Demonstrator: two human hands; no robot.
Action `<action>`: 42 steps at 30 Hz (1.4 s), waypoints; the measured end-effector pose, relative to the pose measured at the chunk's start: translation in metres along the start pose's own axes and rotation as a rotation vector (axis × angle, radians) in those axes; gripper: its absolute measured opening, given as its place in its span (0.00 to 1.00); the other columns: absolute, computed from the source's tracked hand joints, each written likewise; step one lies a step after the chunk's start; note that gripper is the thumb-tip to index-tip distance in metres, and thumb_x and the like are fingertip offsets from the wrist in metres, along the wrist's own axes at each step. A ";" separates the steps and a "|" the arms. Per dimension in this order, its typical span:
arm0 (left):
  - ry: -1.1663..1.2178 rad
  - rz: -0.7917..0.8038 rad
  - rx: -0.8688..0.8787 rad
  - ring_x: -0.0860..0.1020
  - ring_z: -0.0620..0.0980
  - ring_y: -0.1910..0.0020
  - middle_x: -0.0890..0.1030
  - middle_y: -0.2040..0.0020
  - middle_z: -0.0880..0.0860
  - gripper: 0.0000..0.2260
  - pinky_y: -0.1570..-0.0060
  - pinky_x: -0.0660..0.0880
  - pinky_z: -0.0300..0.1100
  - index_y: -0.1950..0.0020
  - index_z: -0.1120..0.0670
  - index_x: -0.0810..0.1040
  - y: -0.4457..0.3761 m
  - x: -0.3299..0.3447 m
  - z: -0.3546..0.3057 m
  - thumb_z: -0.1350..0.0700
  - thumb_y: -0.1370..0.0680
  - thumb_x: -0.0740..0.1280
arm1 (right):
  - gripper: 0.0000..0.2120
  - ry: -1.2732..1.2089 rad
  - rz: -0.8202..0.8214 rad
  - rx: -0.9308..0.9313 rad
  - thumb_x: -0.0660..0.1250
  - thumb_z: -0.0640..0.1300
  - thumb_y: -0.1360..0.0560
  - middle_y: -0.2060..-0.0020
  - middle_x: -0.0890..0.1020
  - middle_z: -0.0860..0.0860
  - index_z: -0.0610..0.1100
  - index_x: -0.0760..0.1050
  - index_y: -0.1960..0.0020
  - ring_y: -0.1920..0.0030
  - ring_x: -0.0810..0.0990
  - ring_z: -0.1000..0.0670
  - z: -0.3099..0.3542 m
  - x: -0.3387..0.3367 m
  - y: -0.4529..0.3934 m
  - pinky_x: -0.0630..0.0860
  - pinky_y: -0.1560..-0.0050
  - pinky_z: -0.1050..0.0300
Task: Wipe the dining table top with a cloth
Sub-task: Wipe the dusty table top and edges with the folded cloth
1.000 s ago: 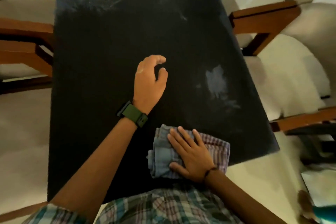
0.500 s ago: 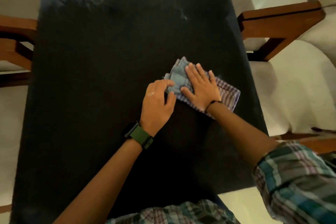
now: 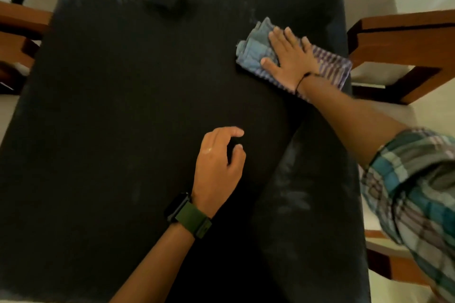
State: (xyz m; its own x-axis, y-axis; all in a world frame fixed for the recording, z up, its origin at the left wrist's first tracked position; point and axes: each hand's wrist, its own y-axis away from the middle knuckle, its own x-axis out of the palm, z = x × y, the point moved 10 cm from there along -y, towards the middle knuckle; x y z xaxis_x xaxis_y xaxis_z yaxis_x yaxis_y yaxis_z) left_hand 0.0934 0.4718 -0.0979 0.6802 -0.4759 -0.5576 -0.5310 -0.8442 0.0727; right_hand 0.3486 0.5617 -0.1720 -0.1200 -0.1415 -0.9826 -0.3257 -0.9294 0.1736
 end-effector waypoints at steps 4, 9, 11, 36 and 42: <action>0.009 -0.012 0.011 0.71 0.39 0.48 0.71 0.49 0.40 0.11 0.49 0.67 0.28 0.45 0.49 0.72 0.001 -0.005 -0.002 0.61 0.24 0.62 | 0.37 -0.039 0.049 -0.113 0.41 0.67 0.27 0.23 0.50 0.50 0.49 0.47 0.23 0.24 0.43 0.49 0.048 0.012 0.097 0.39 0.27 0.45; -0.008 0.004 0.072 0.70 0.37 0.47 0.72 0.48 0.43 0.11 0.49 0.65 0.23 0.44 0.50 0.73 -0.011 -0.016 -0.012 0.61 0.25 0.63 | 0.29 0.072 0.121 -0.349 0.48 0.61 0.22 0.25 0.58 0.48 0.49 0.56 0.25 0.25 0.50 0.46 0.121 0.077 0.289 0.51 0.31 0.43; -0.012 0.011 0.089 0.71 0.39 0.47 0.71 0.48 0.41 0.11 0.51 0.67 0.26 0.44 0.50 0.73 -0.015 -0.022 -0.018 0.61 0.25 0.63 | 0.23 0.259 0.054 -0.436 0.44 0.49 0.18 0.24 0.51 0.44 0.46 0.54 0.24 0.24 0.48 0.41 0.134 0.099 0.328 0.49 0.30 0.40; 0.042 -0.061 0.077 0.67 0.32 0.44 0.68 0.45 0.38 0.13 0.48 0.62 0.22 0.43 0.45 0.70 -0.099 -0.100 0.060 0.49 0.26 0.55 | 0.32 -0.163 -0.045 0.722 0.46 0.63 0.21 0.23 0.48 0.49 0.48 0.48 0.23 0.24 0.45 0.45 -0.079 -0.021 -0.014 0.45 0.30 0.32; 0.016 -0.181 0.140 0.70 0.40 0.47 0.76 0.45 0.49 0.10 0.50 0.63 0.24 0.44 0.53 0.74 -0.146 -0.145 0.068 0.58 0.24 0.61 | 0.32 -0.006 -0.021 0.409 0.45 0.63 0.22 0.23 0.47 0.48 0.48 0.45 0.23 0.24 0.45 0.44 0.055 -0.026 -0.089 0.47 0.29 0.34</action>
State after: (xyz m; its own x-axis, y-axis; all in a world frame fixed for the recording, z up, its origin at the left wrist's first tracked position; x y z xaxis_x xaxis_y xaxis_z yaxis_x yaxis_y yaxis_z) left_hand 0.0382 0.6811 -0.0836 0.7778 -0.3247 -0.5381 -0.4639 -0.8743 -0.1430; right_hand 0.3296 0.6671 -0.1588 -0.1146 -0.1212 -0.9860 -0.6738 -0.7198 0.1668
